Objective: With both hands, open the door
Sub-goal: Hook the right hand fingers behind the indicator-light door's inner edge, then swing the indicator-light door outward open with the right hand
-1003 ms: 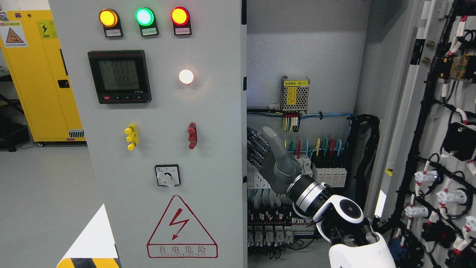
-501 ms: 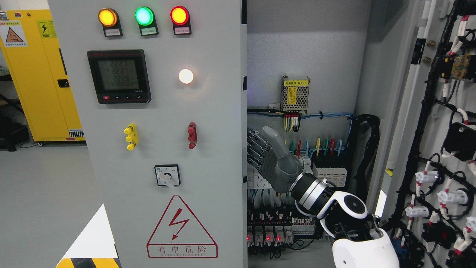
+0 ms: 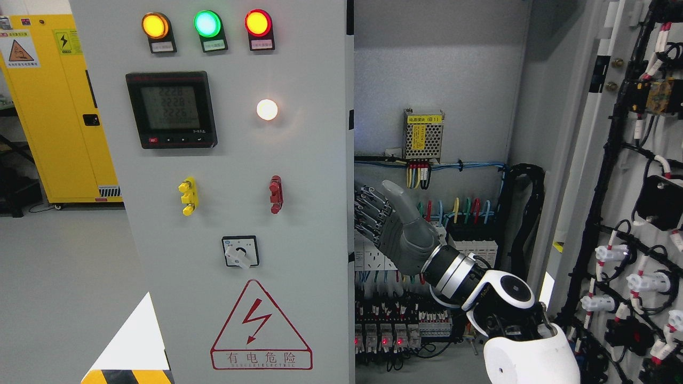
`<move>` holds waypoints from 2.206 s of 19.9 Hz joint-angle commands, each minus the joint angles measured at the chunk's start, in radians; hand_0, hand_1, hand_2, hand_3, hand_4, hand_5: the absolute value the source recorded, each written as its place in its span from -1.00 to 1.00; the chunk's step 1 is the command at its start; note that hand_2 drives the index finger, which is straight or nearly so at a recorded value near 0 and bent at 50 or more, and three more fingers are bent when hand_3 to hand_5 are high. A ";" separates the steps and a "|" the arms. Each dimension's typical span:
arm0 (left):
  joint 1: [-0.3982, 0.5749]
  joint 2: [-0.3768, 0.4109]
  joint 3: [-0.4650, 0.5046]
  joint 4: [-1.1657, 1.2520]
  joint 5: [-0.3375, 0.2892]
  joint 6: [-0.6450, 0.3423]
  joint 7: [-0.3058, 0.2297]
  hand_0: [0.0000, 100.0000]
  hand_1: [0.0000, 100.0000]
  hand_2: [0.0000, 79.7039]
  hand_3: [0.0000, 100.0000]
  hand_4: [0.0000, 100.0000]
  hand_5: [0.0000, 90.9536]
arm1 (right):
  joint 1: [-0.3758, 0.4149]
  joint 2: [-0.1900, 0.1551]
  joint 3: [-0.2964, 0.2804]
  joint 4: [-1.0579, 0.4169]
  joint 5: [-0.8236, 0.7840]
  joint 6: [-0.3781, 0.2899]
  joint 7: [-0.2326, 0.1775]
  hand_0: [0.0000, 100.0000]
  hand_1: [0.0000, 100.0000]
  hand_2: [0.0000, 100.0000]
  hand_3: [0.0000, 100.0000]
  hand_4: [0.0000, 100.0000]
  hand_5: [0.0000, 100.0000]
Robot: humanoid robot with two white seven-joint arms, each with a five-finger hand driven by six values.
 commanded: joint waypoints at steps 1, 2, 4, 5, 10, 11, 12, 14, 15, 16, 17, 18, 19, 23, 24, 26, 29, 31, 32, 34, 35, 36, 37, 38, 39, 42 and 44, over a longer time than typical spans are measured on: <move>0.000 0.009 0.000 -0.025 0.000 0.000 0.000 -0.38 -0.77 -1.00 -1.00 -1.00 -1.00 | -0.016 0.029 -0.006 0.006 0.000 0.022 0.008 -0.57 -0.86 -1.00 -1.00 -1.00 -1.00; 0.000 0.009 0.000 -0.025 0.000 0.000 0.000 -0.38 -0.77 -1.00 -1.00 -1.00 -1.00 | -0.017 0.030 -0.006 0.004 0.000 0.028 0.008 -0.57 -0.86 -1.00 -1.00 -1.00 -1.00; 0.000 0.009 0.000 -0.025 0.000 0.000 0.000 -0.38 -0.77 -1.00 -1.00 -1.00 -1.00 | -0.017 0.033 -0.005 0.004 0.000 0.028 0.008 -0.57 -0.86 -1.00 -1.00 -1.00 -1.00; 0.000 0.009 0.000 -0.025 0.000 0.000 0.000 -0.38 -0.77 -1.00 -1.00 -1.00 -1.00 | -0.017 0.034 -0.005 0.004 -0.002 0.028 0.008 -0.57 -0.86 -1.00 -1.00 -1.00 -1.00; 0.000 0.009 0.000 -0.025 0.000 0.000 0.000 -0.38 -0.77 -1.00 -1.00 -1.00 -1.00 | -0.017 0.034 -0.006 0.004 -0.002 0.031 0.026 -0.57 -0.87 -1.00 -1.00 -1.00 -1.00; 0.000 0.009 0.000 -0.025 0.000 0.000 0.000 -0.38 -0.77 -1.00 -1.00 -1.00 -1.00 | -0.017 0.033 -0.006 0.004 -0.002 0.036 0.034 -0.57 -0.87 -1.00 -1.00 -1.00 -1.00; 0.000 0.009 0.000 -0.025 0.000 0.000 0.000 -0.38 -0.77 -1.00 -1.00 -1.00 -1.00 | -0.017 0.034 -0.006 0.004 -0.002 0.042 0.037 -0.57 -0.87 -1.00 -1.00 -1.00 -1.00; 0.000 0.009 0.000 -0.025 0.000 0.000 0.000 -0.38 -0.78 -1.00 -1.00 -1.00 -1.00 | -0.017 0.033 -0.006 0.004 -0.003 0.042 0.039 -0.57 -0.86 -1.00 -1.00 -1.00 -1.00; 0.000 0.009 0.000 -0.025 0.000 0.000 0.000 -0.38 -0.78 -1.00 -1.00 -1.00 -1.00 | -0.017 0.034 -0.006 0.003 -0.003 0.042 0.040 -0.57 -0.86 -1.00 -1.00 -1.00 -1.00; 0.000 0.009 0.000 -0.025 0.000 0.000 0.000 -0.38 -0.78 -1.00 -1.00 -1.00 -1.00 | -0.017 0.033 -0.008 0.001 -0.003 0.042 0.040 -0.57 -0.86 -1.00 -1.00 -1.00 -1.00; 0.000 0.009 0.000 -0.025 0.000 0.000 0.000 -0.38 -0.78 -1.00 -1.00 -1.00 -1.00 | -0.017 0.034 -0.006 0.001 -0.003 0.042 0.040 -0.57 -0.86 -1.00 -1.00 -1.00 -1.00; 0.000 0.009 0.000 -0.025 0.000 0.000 0.000 -0.38 -0.78 -1.00 -1.00 -1.00 -1.00 | -0.017 0.033 -0.008 0.000 -0.003 0.042 0.040 -0.57 -0.86 -1.00 -1.00 -1.00 -1.00; 0.000 0.009 0.000 -0.025 0.000 0.000 0.000 -0.38 -0.78 -1.00 -1.00 -1.00 -1.00 | -0.016 0.033 -0.008 -0.002 -0.003 0.042 0.040 -0.57 -0.86 -1.00 -1.00 -1.00 -1.00; 0.000 0.009 0.000 -0.025 0.000 0.000 0.000 -0.38 -0.78 -1.00 -1.00 -1.00 -1.00 | -0.005 0.026 -0.005 -0.026 -0.009 0.042 0.083 -0.57 -0.86 -1.00 -1.00 -1.00 -1.00; 0.000 0.009 0.000 -0.025 0.000 0.000 -0.001 -0.38 -0.78 -1.00 -1.00 -1.00 -1.00 | 0.004 0.025 0.000 -0.048 -0.020 0.042 0.089 -0.57 -0.86 -1.00 -1.00 -1.00 -1.00; 0.000 0.009 0.000 -0.025 0.000 0.000 -0.001 -0.38 -0.78 -1.00 -1.00 -1.00 -1.00 | 0.036 0.020 0.010 -0.087 -0.046 0.042 0.091 -0.57 -0.86 -1.00 -1.00 -1.00 -1.00; 0.000 0.009 0.000 -0.025 0.000 0.000 -0.001 -0.38 -0.78 -1.00 -1.00 -1.00 -1.00 | 0.098 0.017 0.045 -0.175 -0.072 0.043 0.103 -0.57 -0.86 -1.00 -1.00 -1.00 -1.00; 0.000 0.009 0.000 -0.025 0.000 0.000 -0.003 -0.38 -0.78 -1.00 -1.00 -1.00 -1.00 | 0.142 -0.010 0.121 -0.229 -0.072 0.043 0.117 -0.57 -0.86 -1.00 -1.00 -1.00 -1.00; 0.000 0.009 0.000 -0.025 -0.001 0.000 -0.003 -0.38 -0.78 -1.00 -1.00 -1.00 -1.00 | 0.162 -0.016 0.148 -0.247 -0.072 0.043 0.117 -0.57 -0.86 -1.00 -1.00 -1.00 -1.00; 0.000 0.009 0.000 -0.025 -0.001 0.000 -0.004 -0.38 -0.78 -1.00 -1.00 -1.00 -1.00 | 0.211 -0.017 0.199 -0.287 -0.072 0.043 0.115 -0.57 -0.86 -1.00 -1.00 -1.00 -1.00; 0.000 0.009 0.000 -0.025 0.000 0.000 -0.004 -0.38 -0.78 -1.00 -1.00 -1.00 -1.00 | 0.236 -0.017 0.225 -0.299 -0.072 0.043 0.115 -0.57 -0.86 -1.00 -1.00 -1.00 -1.00; 0.000 0.009 0.000 -0.025 0.000 0.000 -0.004 -0.38 -0.78 -1.00 -1.00 -1.00 -1.00 | 0.260 -0.017 0.254 -0.310 -0.072 0.043 0.114 -0.57 -0.86 -1.00 -1.00 -1.00 -1.00; 0.000 0.009 0.000 -0.025 -0.001 0.000 -0.006 -0.38 -0.78 -1.00 -1.00 -1.00 -1.00 | 0.279 -0.017 0.283 -0.319 -0.071 0.043 0.112 -0.57 -0.86 -1.00 -1.00 -1.00 -1.00; 0.000 0.009 0.000 -0.025 0.000 0.000 -0.006 -0.38 -0.78 -1.00 -1.00 -1.00 -1.00 | 0.294 -0.017 0.312 -0.322 -0.069 0.043 0.109 -0.57 -0.86 -1.00 -1.00 -1.00 -1.00; 0.000 0.009 0.000 -0.025 -0.001 0.000 -0.006 -0.38 -0.78 -1.00 -1.00 -1.00 -1.00 | 0.305 -0.017 0.332 -0.322 -0.069 0.043 0.108 -0.57 -0.86 -1.00 -1.00 -1.00 -1.00; 0.000 0.009 0.000 -0.025 0.000 0.000 -0.006 -0.38 -0.78 -1.00 -1.00 -1.00 -1.00 | 0.320 -0.004 0.388 -0.321 -0.063 0.047 0.106 -0.57 -0.86 -1.00 -1.00 -1.00 -1.00; 0.000 0.009 0.000 -0.025 0.000 0.000 -0.006 -0.38 -0.78 -1.00 -1.00 -1.00 -1.00 | 0.339 0.008 0.423 -0.319 -0.060 0.047 0.106 -0.57 -0.86 -1.00 -1.00 -1.00 -1.00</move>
